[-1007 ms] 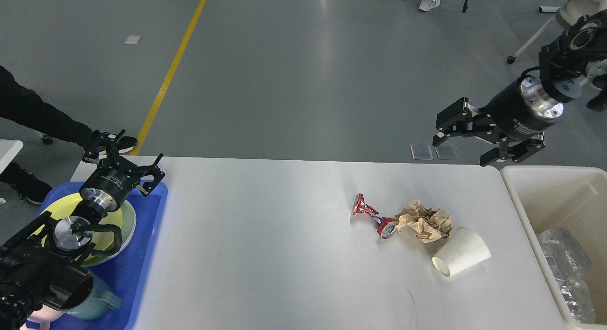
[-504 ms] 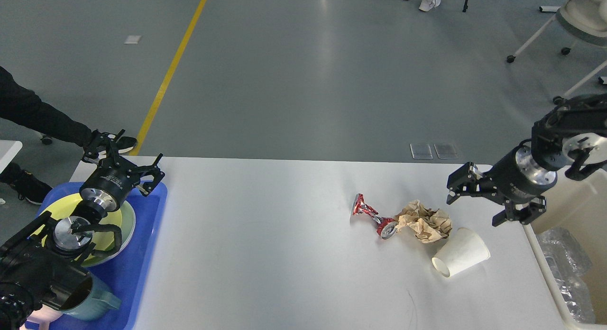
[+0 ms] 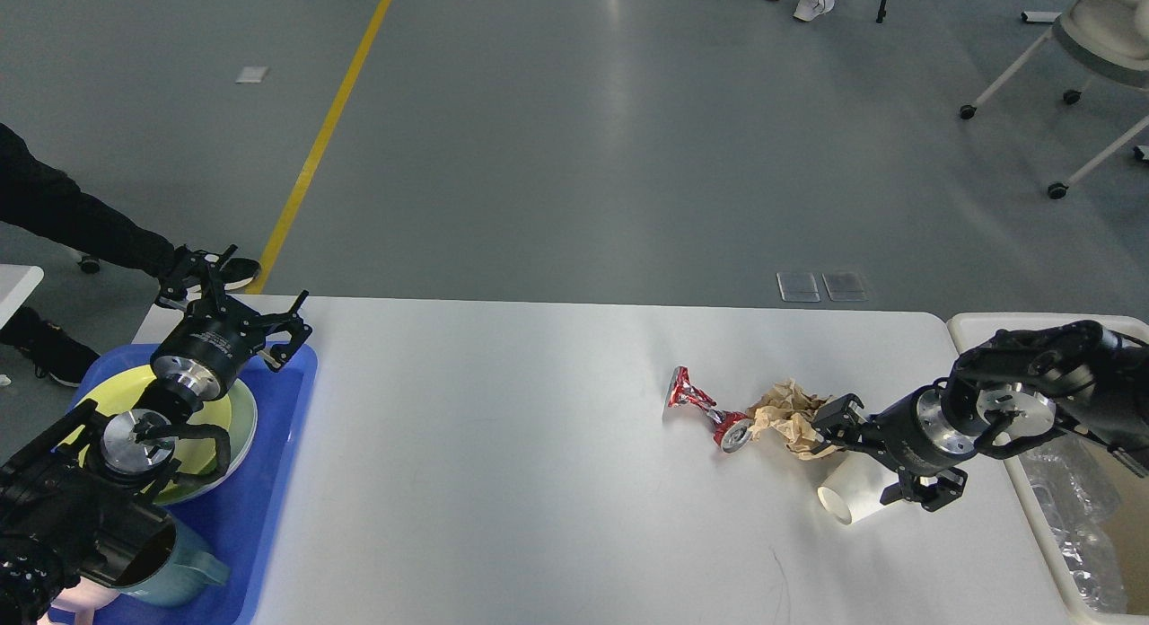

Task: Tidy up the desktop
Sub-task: 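Reach the right gripper down to the white paper cup, then grasp the white paper cup with the right gripper, then lift the white paper cup and drop it into the white bin, then move the right gripper down to the crumpled brown paper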

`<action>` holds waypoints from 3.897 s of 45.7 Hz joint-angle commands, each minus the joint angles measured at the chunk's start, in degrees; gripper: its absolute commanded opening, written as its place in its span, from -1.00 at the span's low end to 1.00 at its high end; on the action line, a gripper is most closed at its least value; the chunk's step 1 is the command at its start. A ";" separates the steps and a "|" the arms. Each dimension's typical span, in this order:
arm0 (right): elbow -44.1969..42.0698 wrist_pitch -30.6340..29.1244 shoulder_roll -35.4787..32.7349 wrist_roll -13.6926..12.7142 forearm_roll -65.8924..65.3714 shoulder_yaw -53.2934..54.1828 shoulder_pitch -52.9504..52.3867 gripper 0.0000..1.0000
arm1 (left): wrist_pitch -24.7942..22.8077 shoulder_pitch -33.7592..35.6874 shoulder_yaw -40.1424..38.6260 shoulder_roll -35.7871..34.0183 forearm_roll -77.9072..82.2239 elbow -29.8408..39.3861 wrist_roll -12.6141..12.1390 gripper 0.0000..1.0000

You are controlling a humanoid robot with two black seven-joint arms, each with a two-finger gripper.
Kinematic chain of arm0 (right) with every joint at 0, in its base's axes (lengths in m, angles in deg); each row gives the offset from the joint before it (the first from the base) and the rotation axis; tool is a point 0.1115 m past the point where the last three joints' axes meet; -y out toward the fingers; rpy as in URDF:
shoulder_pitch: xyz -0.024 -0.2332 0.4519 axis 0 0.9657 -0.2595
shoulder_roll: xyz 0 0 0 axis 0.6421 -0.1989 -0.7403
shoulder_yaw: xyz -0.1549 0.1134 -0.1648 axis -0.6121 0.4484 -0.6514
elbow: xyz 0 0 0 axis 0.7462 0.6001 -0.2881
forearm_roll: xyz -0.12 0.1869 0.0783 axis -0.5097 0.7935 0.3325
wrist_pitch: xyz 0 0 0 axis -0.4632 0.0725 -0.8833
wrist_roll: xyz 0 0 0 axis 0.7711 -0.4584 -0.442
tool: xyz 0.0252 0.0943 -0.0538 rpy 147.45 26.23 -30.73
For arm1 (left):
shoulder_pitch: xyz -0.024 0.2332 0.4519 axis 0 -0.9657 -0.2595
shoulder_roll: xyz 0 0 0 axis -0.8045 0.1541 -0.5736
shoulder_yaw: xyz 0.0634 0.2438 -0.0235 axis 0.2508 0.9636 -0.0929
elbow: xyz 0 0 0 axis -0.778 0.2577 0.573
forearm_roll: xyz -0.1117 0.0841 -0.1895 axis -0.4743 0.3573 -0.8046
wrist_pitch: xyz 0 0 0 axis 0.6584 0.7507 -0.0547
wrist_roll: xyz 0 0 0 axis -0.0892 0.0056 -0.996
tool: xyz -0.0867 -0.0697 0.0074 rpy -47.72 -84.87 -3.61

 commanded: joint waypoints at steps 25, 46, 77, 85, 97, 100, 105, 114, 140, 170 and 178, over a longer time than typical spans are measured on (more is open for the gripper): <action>-8.59 1.34 4.22 -0.12 0.16 -0.66 6.68 1.00 | 0.00 0.00 0.01 0.04 0.00 0.00 0.00 0.93; -8.60 3.19 4.31 -1.52 0.25 -1.54 7.82 -0.80 | 0.00 0.00 0.01 -0.05 0.00 0.00 0.00 0.93; -2.45 -22.11 -16.16 -1.44 0.42 -0.14 -25.92 -1.00 | 0.00 0.00 0.01 0.04 0.00 0.00 0.00 0.93; 2.47 -27.55 -19.59 -1.44 0.51 2.76 -35.58 -1.00 | 0.00 0.00 0.01 -0.05 0.00 0.00 0.00 0.93; 4.50 -27.55 -22.49 -1.79 0.34 5.84 -43.25 -1.00 | 0.00 0.00 0.01 -0.05 0.00 0.00 0.00 0.93; 4.06 -27.05 -22.41 -1.79 -0.10 5.14 -41.93 -1.00 | 0.00 0.00 0.01 0.04 0.00 0.00 0.00 0.93; 2.22 -19.77 -22.32 -1.88 -0.37 4.08 -35.26 -1.00 | 0.00 0.00 0.01 0.04 0.00 0.00 0.00 0.93; -3.49 2.99 -22.23 -1.88 -0.02 3.82 -16.72 -1.00 | 0.00 0.00 0.01 0.04 0.00 0.00 0.00 0.93; -31.18 18.92 -7.56 -1.79 0.25 4.52 18.80 1.00 | 0.00 0.00 0.01 0.04 0.00 0.00 0.00 0.93; -6.33 16.29 1.75 -1.79 0.25 -15.69 -19.41 1.00 | 0.00 0.00 0.01 0.04 0.00 0.00 0.00 0.93; 5.54 6.28 4.92 -1.79 0.25 -17.01 -34.26 1.00 | 0.00 0.00 -0.08 0.04 0.00 0.00 0.00 0.93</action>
